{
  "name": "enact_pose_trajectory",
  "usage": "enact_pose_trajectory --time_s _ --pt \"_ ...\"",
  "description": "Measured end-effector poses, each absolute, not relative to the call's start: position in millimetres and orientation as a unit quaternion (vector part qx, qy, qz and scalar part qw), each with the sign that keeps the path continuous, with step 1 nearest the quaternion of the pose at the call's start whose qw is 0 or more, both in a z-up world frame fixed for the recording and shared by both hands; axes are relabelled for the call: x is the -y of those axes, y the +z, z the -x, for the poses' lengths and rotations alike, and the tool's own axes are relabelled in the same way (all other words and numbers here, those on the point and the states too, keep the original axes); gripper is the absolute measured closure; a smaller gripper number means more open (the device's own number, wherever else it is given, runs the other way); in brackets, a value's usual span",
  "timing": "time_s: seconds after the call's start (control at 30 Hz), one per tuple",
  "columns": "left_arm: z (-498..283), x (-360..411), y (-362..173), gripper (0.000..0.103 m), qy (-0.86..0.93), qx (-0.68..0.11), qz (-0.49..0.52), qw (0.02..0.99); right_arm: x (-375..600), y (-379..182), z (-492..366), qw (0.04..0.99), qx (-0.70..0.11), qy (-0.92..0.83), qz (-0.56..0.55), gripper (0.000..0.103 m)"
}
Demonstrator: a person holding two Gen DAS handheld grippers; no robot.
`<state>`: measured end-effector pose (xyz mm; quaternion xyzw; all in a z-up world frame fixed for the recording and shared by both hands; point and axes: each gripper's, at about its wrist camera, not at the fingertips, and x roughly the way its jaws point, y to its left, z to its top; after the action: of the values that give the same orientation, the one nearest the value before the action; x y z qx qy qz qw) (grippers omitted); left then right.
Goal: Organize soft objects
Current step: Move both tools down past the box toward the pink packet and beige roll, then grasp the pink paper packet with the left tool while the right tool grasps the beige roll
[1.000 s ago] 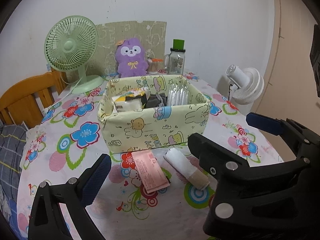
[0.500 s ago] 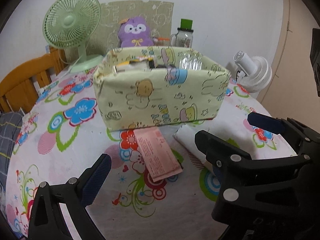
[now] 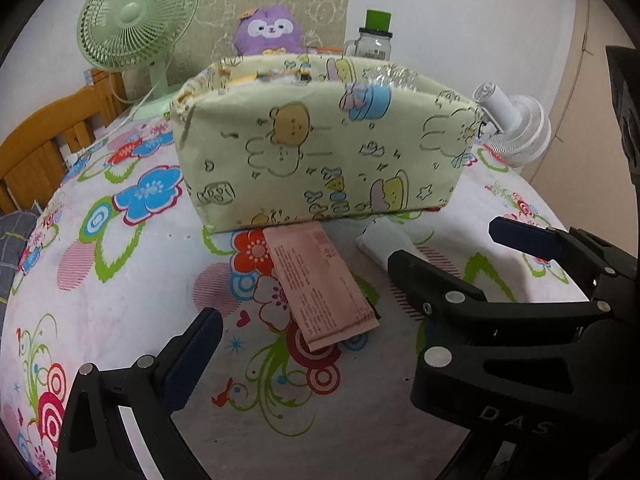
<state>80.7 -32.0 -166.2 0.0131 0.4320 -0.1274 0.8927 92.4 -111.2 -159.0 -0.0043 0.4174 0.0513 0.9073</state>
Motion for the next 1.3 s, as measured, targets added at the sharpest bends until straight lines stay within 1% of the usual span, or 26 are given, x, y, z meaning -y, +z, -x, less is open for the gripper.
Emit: enact_pose_trajectory --time_s 0.1,0.17,0.2,0.23,0.4,0.43,0.47,0.53,0.57,0.63,0.8,1.1,1.2,1.27,1.3 --pt "-83 32 -170 0.002 -0.125 -0.439 -0.013 0.89 109 -163 -96 0.904 -0.424 0.052 0.01 0.017" --pt "-83 32 -172 0.002 -0.126 -0.442 -0.013 0.888 107 -166 -98 0.901 -0.43 0.057 0.008 0.017" --pt "-83 33 -173 0.002 -0.127 -0.445 -0.014 0.886 107 -168 -100 0.9 -0.432 0.056 0.008 0.021" --pt "-83 34 -174 0.002 -0.127 -0.446 -0.015 0.886 106 -170 -101 0.898 -0.436 0.056 0.009 0.026" --pt "-85 38 -179 0.002 -0.126 -0.452 -0.024 0.883 105 -179 -107 0.888 -0.455 0.062 0.007 0.042" --pt "-85 40 -179 0.002 -0.124 -0.452 -0.029 0.883 105 -181 -107 0.886 -0.459 0.065 0.005 0.048" --pt "-85 41 -179 0.002 -0.124 -0.452 -0.031 0.883 104 -181 -107 0.887 -0.457 0.064 0.009 0.051" --pt "-85 44 -180 0.002 -0.122 -0.451 -0.039 0.883 102 -181 -106 0.888 -0.454 0.065 0.018 0.06" --pt "-86 45 -180 0.002 -0.122 -0.452 -0.041 0.883 102 -181 -106 0.888 -0.454 0.066 0.022 0.062" --pt "-87 47 -180 0.002 -0.122 -0.452 -0.042 0.883 102 -181 -106 0.889 -0.453 0.067 0.027 0.07" --pt "-98 46 -181 0.002 -0.107 -0.451 -0.042 0.885 112 -180 -108 0.889 -0.452 0.065 0.017 0.071" --pt "-113 43 -177 0.015 -0.094 -0.453 -0.043 0.885 125 -174 -113 0.893 -0.446 0.061 -0.006 0.071" --pt "-117 46 -175 0.025 -0.098 -0.453 -0.045 0.885 128 -173 -115 0.893 -0.447 0.061 -0.014 0.071" --pt "-119 48 -173 0.034 -0.102 -0.451 -0.045 0.885 129 -173 -117 0.892 -0.448 0.062 -0.02 0.071" --pt "-120 48 -173 0.036 -0.103 -0.45 -0.046 0.886 129 -174 -117 0.891 -0.448 0.062 -0.021 0.071"
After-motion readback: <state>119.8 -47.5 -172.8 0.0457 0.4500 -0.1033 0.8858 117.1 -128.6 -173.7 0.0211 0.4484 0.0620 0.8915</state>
